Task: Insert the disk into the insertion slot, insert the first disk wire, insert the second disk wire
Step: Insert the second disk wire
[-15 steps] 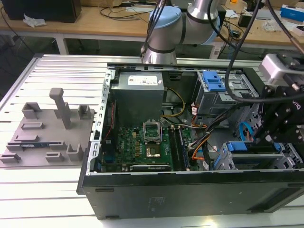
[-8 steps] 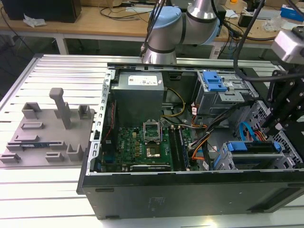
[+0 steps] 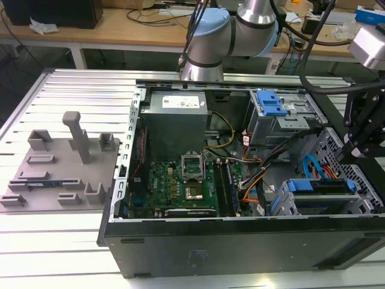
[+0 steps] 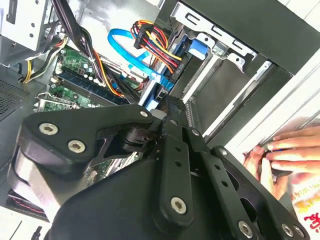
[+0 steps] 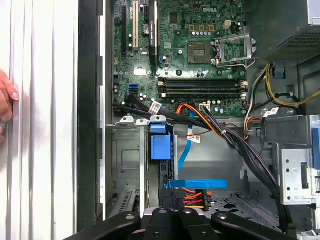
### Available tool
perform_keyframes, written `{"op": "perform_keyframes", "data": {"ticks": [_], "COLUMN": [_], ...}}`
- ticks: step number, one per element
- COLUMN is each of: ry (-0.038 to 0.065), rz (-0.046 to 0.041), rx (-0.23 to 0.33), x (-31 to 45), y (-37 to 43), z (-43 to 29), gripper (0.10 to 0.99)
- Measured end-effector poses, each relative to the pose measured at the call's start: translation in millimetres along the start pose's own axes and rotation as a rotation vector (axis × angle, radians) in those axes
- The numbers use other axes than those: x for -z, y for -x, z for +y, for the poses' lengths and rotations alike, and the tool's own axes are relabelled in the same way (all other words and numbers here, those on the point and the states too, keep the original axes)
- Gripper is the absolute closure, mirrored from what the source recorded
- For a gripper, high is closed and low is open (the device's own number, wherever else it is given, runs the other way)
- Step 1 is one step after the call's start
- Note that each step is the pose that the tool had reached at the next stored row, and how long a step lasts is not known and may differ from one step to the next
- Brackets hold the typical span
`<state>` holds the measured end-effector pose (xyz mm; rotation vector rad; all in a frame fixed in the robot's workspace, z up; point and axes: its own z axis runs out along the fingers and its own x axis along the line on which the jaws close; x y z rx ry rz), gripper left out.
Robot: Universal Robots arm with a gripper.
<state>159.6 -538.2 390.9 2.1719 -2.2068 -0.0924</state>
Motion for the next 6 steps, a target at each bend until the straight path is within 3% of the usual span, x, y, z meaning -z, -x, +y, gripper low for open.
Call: {"op": "perform_keyframes", "data": {"ticks": [6], "ry": [0.0], "rz": [0.0], "rx": [0.0], "x": [0.3], "y": [0.0], "z": [0.0], "gripper": [0.98]}}
